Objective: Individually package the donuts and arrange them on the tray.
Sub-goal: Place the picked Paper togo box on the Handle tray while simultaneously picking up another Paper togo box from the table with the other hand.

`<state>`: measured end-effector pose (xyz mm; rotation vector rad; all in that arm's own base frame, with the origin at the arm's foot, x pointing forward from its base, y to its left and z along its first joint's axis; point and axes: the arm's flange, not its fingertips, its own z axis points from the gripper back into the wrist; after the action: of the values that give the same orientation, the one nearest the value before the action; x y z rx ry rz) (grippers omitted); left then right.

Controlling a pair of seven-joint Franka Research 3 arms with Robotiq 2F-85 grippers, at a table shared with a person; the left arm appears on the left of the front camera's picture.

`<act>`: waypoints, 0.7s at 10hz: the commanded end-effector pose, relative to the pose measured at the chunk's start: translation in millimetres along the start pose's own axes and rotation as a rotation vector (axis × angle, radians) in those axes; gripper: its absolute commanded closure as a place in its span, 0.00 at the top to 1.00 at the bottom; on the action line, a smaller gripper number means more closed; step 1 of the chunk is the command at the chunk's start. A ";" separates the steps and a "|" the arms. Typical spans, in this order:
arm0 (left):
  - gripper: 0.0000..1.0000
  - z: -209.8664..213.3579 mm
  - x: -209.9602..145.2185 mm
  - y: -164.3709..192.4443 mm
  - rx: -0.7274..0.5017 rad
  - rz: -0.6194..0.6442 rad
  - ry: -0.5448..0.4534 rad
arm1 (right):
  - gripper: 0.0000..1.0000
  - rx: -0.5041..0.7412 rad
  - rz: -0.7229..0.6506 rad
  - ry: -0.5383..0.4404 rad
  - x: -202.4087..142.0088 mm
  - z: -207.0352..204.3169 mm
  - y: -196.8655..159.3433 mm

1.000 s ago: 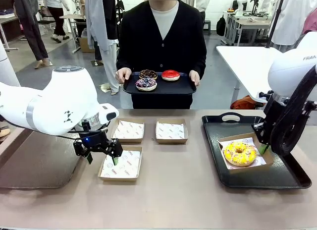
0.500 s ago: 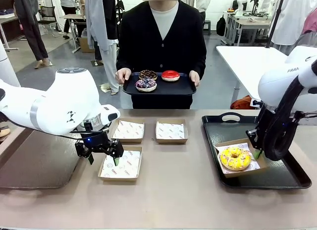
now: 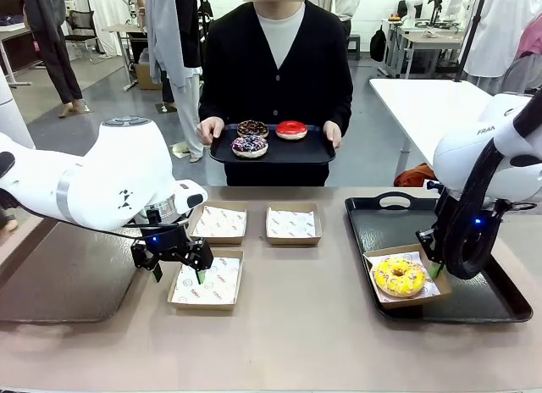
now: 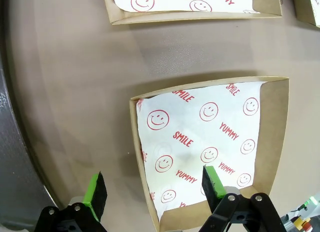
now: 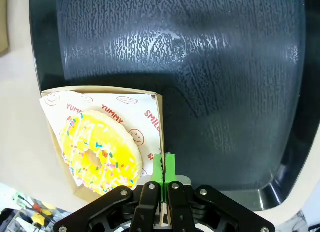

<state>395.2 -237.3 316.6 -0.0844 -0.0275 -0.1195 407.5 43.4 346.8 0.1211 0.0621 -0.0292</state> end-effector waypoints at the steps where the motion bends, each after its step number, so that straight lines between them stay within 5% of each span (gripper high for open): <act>1: 1.00 -1.7 6.0 -3.4 0.026 0.006 -0.003 | 0.01 0.040 0.015 -0.011 6.0 0.6 -0.4; 2: 1.00 -1.6 6.7 -3.7 0.021 0.011 -0.012 | 0.01 0.043 0.018 -0.007 5.5 1.0 -1.2; 3: 1.00 -0.4 7.5 -3.8 0.011 0.014 -0.024 | 0.60 0.045 0.026 -0.005 5.2 0.5 -2.0; 4: 0.44 0.5 8.8 -4.1 0.001 0.015 -0.027 | 0.61 0.045 0.030 -0.004 4.5 0.3 -2.2; 5: 0.43 2.0 9.5 -4.9 -0.004 0.018 -0.026 | 1.00 0.046 0.029 -0.005 4.1 0.8 -2.4; 6: 0.00 3.4 8.8 -5.7 -0.004 0.016 -0.026 | 1.00 0.048 0.028 -0.004 3.3 1.4 -2.4; 7: 0.39 3.7 7.7 -5.2 -0.001 0.014 -0.027 | 1.00 0.051 0.030 -0.006 2.5 1.7 -2.6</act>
<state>401.8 -238.9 321.8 -0.0936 -0.0416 -0.1157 408.2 41.8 347.4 0.1251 0.0596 -0.0168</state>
